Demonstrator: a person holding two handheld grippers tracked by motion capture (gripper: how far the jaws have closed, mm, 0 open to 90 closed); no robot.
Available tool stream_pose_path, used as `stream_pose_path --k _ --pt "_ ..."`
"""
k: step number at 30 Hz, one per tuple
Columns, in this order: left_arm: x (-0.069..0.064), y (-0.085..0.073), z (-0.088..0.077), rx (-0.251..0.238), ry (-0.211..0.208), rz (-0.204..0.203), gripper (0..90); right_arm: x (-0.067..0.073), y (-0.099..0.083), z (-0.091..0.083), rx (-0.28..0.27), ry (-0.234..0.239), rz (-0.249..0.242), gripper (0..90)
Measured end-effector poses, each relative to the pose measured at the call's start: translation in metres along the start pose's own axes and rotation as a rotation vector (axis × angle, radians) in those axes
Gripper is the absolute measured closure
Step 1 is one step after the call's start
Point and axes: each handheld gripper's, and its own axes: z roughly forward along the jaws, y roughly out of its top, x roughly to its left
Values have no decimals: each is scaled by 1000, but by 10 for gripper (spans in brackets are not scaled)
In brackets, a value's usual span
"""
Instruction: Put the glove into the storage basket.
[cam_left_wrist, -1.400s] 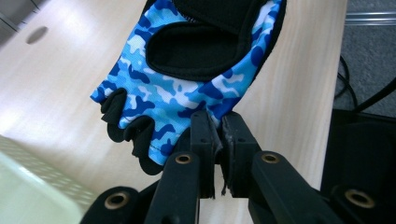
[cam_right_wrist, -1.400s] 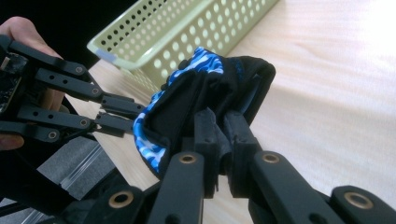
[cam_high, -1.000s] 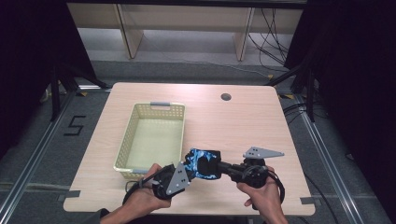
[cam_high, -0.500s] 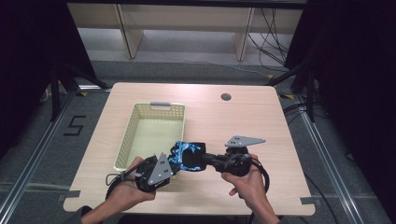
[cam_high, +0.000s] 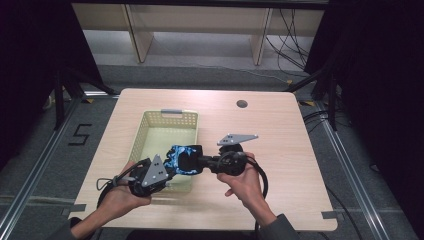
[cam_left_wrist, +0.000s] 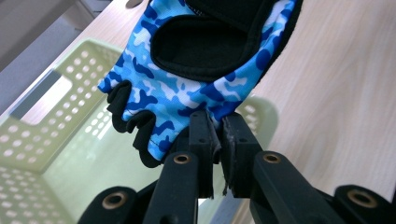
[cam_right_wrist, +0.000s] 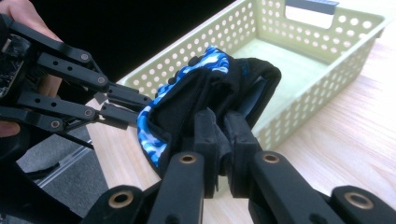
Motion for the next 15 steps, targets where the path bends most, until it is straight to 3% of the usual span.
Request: stream_pose_path --k 4,5,12,15 --pt "10 -9 0 15 6 -24 824 -1 8 16 -3 -1 -24 858" --pt "13 -12 0 19 9 -34 824 1 11 21 23 -7 1 858" --pt "26 -23 1 46 15 -38 822 -1 18 42 40 0 -8 858" --pt "32 -30 0 72 15 -62 822 -1 22 55 57 8 6 857"
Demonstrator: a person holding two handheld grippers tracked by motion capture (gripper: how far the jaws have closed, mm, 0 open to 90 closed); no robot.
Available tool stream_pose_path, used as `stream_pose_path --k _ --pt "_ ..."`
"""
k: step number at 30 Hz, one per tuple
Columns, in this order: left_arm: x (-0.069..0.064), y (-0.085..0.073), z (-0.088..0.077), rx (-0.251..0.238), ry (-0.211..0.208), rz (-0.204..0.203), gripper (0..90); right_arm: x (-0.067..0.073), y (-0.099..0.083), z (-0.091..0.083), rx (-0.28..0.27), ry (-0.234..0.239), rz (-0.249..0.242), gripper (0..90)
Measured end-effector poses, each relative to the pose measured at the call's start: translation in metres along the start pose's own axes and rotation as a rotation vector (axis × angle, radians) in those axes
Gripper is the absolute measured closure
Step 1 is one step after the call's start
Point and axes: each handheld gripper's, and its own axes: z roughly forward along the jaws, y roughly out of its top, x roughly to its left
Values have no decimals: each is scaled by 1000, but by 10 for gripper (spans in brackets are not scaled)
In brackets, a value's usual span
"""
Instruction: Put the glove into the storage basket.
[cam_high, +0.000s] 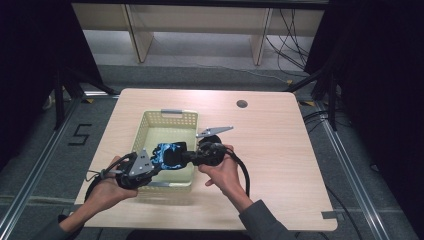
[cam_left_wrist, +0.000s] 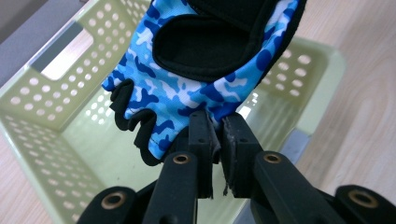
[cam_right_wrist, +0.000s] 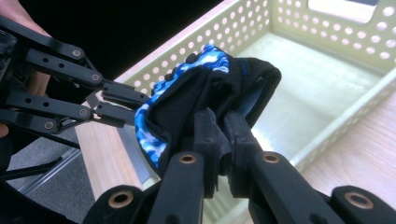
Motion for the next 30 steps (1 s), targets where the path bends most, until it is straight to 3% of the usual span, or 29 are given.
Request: stream_pose_path --k 2,7,13,20,21,23,24,26,27,30 --pt "1 -2 1 -4 1 -10 822 0 2 6 10 0 2 857" --pt "8 -11 3 38 -17 -2 821 1 3 19 36 1 2 857" --pt "12 -22 8 79 -39 -20 819 2 1 36 76 4 3 856" --pt "18 -31 14 92 -56 -53 815 1 -1 54 119 -15 -1 854" --pt "18 -32 15 99 -61 -73 813 0 -1 57 122 -20 -5 854" --pt "23 -33 16 114 -66 -54 813 1 -1 62 130 -18 7 853" --pt "23 -34 16 118 -70 -74 810 2 -1 67 137 -27 8 851" --pt "26 -34 16 129 -73 -57 799 2 0 70 158 -22 8 849" --pt "26 -35 17 134 -78 -74 799 2 0 70 158 -22 8 849" --pt "28 -36 18 159 -111 -62 772 3 0 75 178 -27 3 850"
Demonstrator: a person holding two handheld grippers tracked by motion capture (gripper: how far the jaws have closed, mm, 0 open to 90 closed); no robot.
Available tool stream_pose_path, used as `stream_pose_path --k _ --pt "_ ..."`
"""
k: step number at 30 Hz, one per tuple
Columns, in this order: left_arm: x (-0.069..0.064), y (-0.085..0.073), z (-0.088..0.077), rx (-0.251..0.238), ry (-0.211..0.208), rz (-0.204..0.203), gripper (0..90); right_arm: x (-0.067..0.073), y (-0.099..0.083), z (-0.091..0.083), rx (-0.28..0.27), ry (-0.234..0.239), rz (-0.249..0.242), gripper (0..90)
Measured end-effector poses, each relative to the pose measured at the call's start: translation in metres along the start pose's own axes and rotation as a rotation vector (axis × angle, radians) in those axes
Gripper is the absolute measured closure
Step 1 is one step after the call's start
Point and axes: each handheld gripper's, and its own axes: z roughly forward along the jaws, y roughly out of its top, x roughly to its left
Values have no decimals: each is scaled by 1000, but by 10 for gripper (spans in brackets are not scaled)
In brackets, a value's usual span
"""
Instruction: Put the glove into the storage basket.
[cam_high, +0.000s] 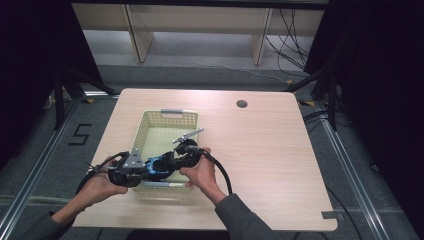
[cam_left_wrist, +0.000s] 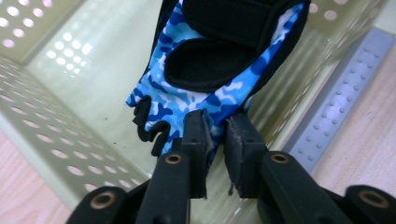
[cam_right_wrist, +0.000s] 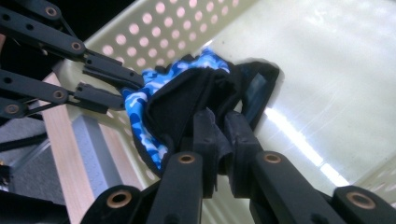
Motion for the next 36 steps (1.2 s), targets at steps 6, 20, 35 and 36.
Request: stream_pose_path --k 6,20,35,36 --pt "7 5 -3 -13 -12 -15 600 1 0 2 20 -19 9 850" --pt "15 12 -18 -41 16 -37 538 -3 -3 0 16 -21 18 849" --pt "9 17 -23 -60 26 -46 488 1 -7 -4 19 -26 10 790" --pt "8 18 -22 -62 27 -58 482 2 -7 -5 21 -33 10 785"
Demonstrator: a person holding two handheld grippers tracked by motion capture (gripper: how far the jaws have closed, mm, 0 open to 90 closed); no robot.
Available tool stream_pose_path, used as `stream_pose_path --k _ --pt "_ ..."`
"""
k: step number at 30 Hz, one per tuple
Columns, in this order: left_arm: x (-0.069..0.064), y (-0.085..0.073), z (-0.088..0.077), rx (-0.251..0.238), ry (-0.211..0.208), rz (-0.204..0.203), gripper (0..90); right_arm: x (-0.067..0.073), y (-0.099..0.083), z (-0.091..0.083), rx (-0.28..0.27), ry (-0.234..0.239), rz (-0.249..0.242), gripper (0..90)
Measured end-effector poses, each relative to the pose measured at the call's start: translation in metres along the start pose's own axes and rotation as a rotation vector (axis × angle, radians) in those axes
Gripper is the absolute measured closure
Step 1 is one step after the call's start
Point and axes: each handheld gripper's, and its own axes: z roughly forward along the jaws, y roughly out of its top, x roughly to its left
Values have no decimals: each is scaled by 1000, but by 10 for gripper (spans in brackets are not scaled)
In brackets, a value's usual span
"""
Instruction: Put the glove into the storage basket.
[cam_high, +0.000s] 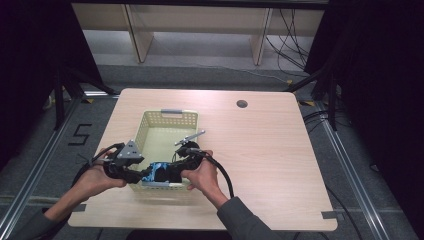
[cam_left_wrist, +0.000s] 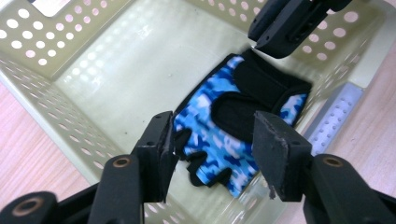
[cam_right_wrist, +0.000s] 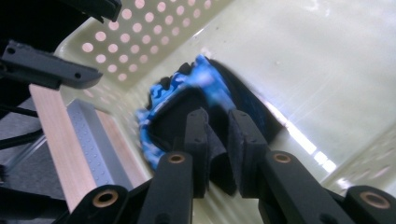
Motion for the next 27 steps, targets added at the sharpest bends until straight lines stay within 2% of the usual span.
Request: stream_pose_path --k 2,3,4,5,6,7,8,9,10,11,12,14,15,19,23,24,26,27 --pt "-1 1 0 -7 -3 -9 467 2 1 -1 -2 -15 -17 773" --pt "0 2 -1 -15 5 6 459 3 2 -2 -11 -32 -32 762" --pt "0 2 -2 -21 12 2 450 6 3 -4 -1 -46 -5 741" --pt "-1 3 -2 -22 12 -13 441 5 4 -5 -5 -54 -18 733" --pt "0 3 -3 -22 12 -2 431 6 5 -7 -34 -46 -37 720" --pt "-1 4 -4 -27 13 -19 422 7 7 -8 -50 -51 -48 701" --pt "-1 4 -6 -32 21 -18 413 9 8 -13 -28 -64 -23 699" --pt "-1 5 -6 -40 22 -17 408 9 9 -14 -43 -63 -32 685" --pt "-1 5 -7 -42 22 -16 400 7 10 -15 -82 -55 -75 679" --pt "-2 6 -8 -43 20 -22 393 9 11 -18 -79 -58 -60 669" --pt "-2 6 -9 -46 21 -20 389 8 12 -21 -89 -55 -73 653" --pt "-4 6 -10 -56 25 -26 372 10 12 -26 -90 -55 -60 641" --pt "-5 7 -10 -63 30 -32 359 8 12 -27 -118 -52 -79 630" --pt "-10 8 -14 -92 20 -42 330 6 9 -36 -137 -52 -88 611" --pt "-19 12 -16 -120 7 -50 303 1 5 -48 -159 -38 -81 588" --pt "-23 12 -16 -137 7 -73 298 -1 4 -51 -159 -43 -87 577" --pt "-27 13 -15 -148 -7 -76 291 -5 1 -56 -176 -40 -76 550" --pt "-29 14 -15 -146 -13 -65 287 -7 -1 -60 -181 -27 -74 534"
